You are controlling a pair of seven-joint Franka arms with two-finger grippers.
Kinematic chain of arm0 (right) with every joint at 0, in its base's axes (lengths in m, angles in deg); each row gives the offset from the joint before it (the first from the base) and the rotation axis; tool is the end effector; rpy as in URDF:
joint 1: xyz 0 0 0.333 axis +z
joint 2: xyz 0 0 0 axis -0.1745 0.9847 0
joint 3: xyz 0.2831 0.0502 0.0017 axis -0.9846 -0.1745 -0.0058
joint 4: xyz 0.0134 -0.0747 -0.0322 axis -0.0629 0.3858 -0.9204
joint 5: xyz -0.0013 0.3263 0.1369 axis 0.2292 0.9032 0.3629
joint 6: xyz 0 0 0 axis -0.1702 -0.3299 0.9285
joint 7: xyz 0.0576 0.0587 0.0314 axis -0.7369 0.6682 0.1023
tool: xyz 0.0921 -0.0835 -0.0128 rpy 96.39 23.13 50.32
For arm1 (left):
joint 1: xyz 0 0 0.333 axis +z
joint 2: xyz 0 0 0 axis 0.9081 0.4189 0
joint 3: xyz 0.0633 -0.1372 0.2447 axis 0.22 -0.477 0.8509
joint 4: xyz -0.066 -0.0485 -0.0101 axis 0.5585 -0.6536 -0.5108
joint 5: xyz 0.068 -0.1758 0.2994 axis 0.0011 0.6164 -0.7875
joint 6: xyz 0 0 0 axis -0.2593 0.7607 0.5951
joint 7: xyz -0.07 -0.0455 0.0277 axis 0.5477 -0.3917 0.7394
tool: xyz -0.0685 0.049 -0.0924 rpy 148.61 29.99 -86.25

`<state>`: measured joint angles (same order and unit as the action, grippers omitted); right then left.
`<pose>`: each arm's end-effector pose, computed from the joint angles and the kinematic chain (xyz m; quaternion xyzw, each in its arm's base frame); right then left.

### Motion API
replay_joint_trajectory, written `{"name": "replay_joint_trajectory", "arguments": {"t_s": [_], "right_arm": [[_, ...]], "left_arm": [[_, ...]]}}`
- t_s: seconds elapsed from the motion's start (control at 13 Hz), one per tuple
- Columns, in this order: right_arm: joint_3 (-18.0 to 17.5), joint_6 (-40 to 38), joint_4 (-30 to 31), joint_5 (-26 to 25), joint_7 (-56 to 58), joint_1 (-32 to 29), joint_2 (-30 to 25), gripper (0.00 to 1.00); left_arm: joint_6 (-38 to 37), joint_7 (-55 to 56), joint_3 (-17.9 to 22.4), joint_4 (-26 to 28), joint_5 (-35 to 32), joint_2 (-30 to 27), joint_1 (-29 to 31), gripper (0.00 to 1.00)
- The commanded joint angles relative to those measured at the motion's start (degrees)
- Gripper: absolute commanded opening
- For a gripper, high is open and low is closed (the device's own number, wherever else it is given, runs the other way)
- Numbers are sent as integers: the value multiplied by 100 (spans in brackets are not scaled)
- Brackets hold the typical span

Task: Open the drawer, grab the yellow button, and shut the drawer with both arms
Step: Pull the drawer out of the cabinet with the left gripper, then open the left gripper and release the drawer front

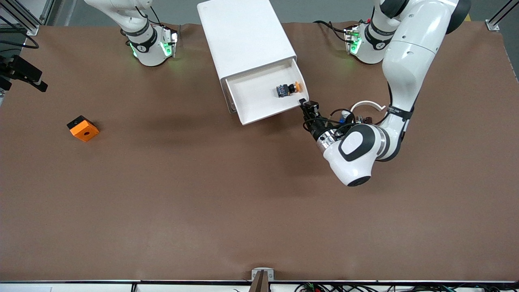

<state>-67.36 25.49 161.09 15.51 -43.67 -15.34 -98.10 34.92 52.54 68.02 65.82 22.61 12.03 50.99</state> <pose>0.4666 -0.0360 0.6180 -0.9991 0.0367 -0.0183 0.0138 0.4842 -0.2939 0.2547 -0.4586 -0.6678 0.4961 0.3125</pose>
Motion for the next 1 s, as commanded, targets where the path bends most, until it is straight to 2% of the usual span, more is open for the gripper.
{"name": "replay_joint_trajectory", "arguments": {"t_s": [0.0,0.38,0.46,0.54,0.61,0.69,0.92], "right_arm": [[28,28,28,-42,9,36,-36,100],[2,54,19,-50,9,98,-36,100],[2,54,19,-50,9,98,-36,100],[10,45,19,-50,9,98,-36,100],[11,45,19,-50,9,89,-36,100],[11,45,19,-50,9,89,-36,100],[19,45,19,-50,9,89,-36,100]], "left_arm": [[34,-58,76,-209,-251,93,45,17],[34,-58,76,-192,-286,119,27,22],[34,-58,76,-192,-286,119,27,31],[34,-58,76,-192,-286,111,27,56],[34,-49,67,-192,-286,110,27,96],[25,-49,67,-200,-286,102,1,100],[17,56,41,-209,-251,93,-26,100]]}}
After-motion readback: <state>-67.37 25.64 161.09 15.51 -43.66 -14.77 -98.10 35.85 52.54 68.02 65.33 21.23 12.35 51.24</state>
